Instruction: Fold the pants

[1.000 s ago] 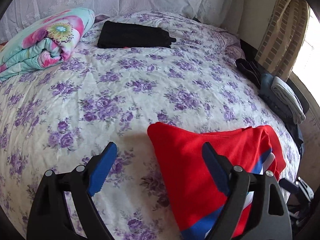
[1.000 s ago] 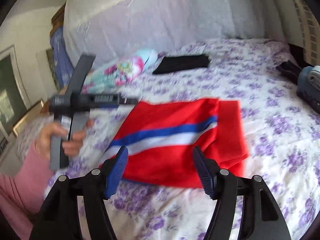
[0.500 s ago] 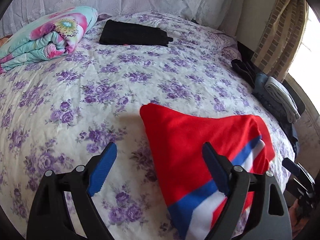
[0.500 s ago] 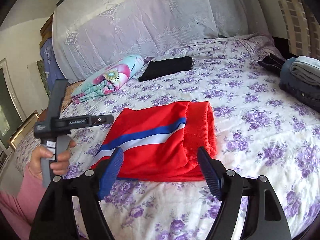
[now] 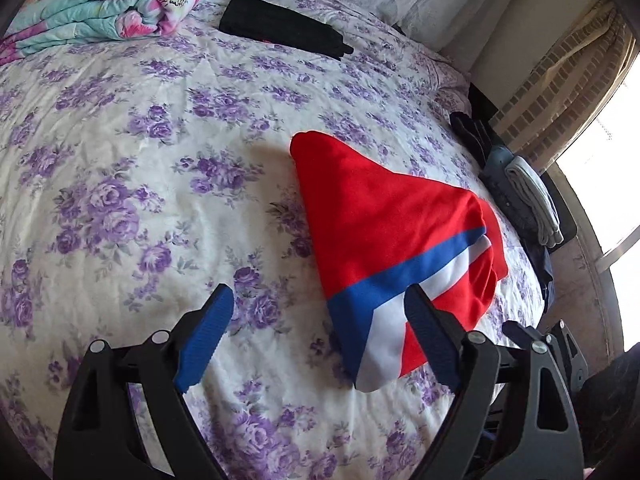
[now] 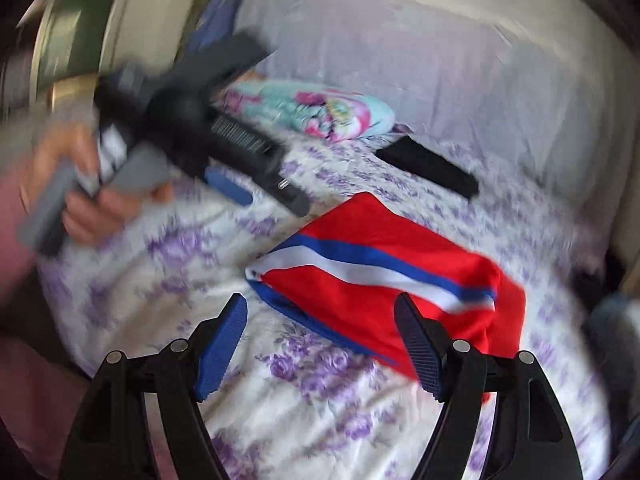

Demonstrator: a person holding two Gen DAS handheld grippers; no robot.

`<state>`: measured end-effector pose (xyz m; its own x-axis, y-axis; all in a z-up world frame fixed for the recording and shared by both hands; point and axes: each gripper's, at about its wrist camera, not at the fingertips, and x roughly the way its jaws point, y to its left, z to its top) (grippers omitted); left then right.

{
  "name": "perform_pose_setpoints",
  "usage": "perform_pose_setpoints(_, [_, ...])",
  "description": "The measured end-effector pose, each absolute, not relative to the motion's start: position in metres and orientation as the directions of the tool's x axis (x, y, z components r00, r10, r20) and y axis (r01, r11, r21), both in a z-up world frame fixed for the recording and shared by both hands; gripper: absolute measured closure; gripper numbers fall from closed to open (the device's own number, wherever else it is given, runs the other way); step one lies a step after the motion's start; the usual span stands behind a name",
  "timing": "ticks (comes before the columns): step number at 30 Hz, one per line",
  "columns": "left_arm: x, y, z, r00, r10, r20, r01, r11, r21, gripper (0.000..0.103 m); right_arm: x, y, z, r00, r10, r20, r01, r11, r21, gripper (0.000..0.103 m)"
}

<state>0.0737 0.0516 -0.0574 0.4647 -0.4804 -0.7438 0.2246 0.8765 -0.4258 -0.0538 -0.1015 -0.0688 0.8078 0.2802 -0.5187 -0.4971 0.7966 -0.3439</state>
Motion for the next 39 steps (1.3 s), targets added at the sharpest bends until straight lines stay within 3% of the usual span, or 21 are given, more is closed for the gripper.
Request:
perform_pose_setpoints(4, [0.075,0.055,-0.060,0.435,-0.496,-0.751,0.220,0.868,-0.446,0.018,-0.038,-0.064,-0.104,0.859,0.102,-0.503,-0.442,0.644,-0.625,0.027])
perform_pose_setpoints(7, [0.076,0.057,-0.065,0.400,-0.528,-0.749,0.215,0.849,-0.483,0.018,-0.024,-0.064,-0.110,0.860,0.113,-0.498,-0.446,0.642,-0.624,0.028])
perform_pose_setpoints(8, [0.077,0.056,-0.067,0.385,-0.545,-0.745,0.216,0.838,-0.502,0.018,-0.019,-0.066,-0.108,0.853,0.110,-0.510,-0.449,0.653,-0.610,0.042])
perform_pose_setpoints(9, [0.078,0.054,-0.068,0.365,-0.569,-0.737,0.219,0.822,-0.526,0.018,-0.015,-0.067,-0.107,0.855,0.098,-0.510,-0.440,0.659,-0.611,0.064])
perform_pose_setpoints(10, [0.079,0.053,-0.069,0.348,-0.591,-0.728,0.221,0.806,-0.548,0.018,-0.014,-0.068,-0.105,0.860,0.087,-0.503,-0.427,0.664,-0.614,0.075])
perform_pose_setpoints(12, [0.081,0.047,-0.072,0.303,-0.636,-0.709,0.228,0.771,-0.594,0.018,-0.017,-0.072,-0.096,0.868,0.103,-0.485,-0.412,0.695,-0.589,0.085])
perform_pose_setpoints(18, [0.090,0.014,-0.082,0.136,-0.775,-0.617,0.255,0.629,-0.734,0.020,-0.030,-0.085,-0.092,0.893,0.127,-0.431,-0.383,0.716,-0.583,0.087])
perform_pose_setpoints(20, [0.096,0.001,-0.087,0.137,-0.767,-0.627,0.264,0.638,-0.723,0.036,-0.031,-0.087,-0.095,0.893,0.132,-0.431,-0.387,0.715,-0.582,0.087])
perform_pose_setpoints(22, [0.101,-0.008,-0.093,0.134,-0.762,-0.634,0.259,0.644,-0.720,0.052,-0.030,-0.091,-0.096,0.873,0.146,-0.465,-0.418,0.714,-0.561,0.081])
perform_pose_setpoints(23, [0.101,-0.010,-0.095,0.146,-0.743,-0.653,0.257,0.666,-0.701,0.060,-0.033,-0.099,-0.093,0.865,0.166,-0.473,-0.431,0.729,-0.532,0.070])
perform_pose_setpoints(24, [0.101,-0.010,-0.096,0.155,-0.734,-0.661,0.269,0.675,-0.687,0.061,-0.036,-0.108,-0.085,0.869,0.179,-0.461,-0.424,0.751,-0.507,0.044])
perform_pose_setpoints(25, [0.101,-0.009,-0.099,0.154,-0.738,-0.657,0.277,0.671,-0.688,0.061,-0.039,-0.120,-0.077,0.871,0.203,-0.447,-0.420,0.778,-0.466,0.034])
perform_pose_setpoints(27, [0.101,-0.004,-0.105,0.148,-0.750,-0.645,0.273,0.657,-0.703,0.061,-0.031,-0.160,-0.056,0.864,0.249,-0.438,-0.409,0.854,-0.321,0.031])
perform_pose_setpoints(29, [0.101,-0.002,-0.109,0.157,-0.761,-0.629,0.275,0.646,-0.712,0.060,-0.010,-0.206,-0.042,0.864,0.246,-0.440,-0.340,0.929,-0.147,0.021])
perform_pose_setpoints(32, [0.097,-0.004,-0.107,0.184,-0.746,-0.641,0.300,0.663,-0.686,0.059,0.042,-0.269,-0.047,0.814,0.272,-0.514,-0.249,0.962,0.114,0.019])
perform_pose_setpoints(36, [0.091,-0.006,-0.102,0.219,-0.718,-0.661,0.314,0.693,-0.649,0.058,0.109,-0.319,-0.092,0.626,0.477,-0.617,-0.184,0.859,0.478,0.019])
perform_pose_setpoints(39, [0.089,-0.006,-0.100,0.235,-0.705,-0.669,0.318,0.706,-0.633,0.057,0.126,-0.321,-0.130,0.471,0.666,-0.579,-0.192,0.718,0.669,0.019])
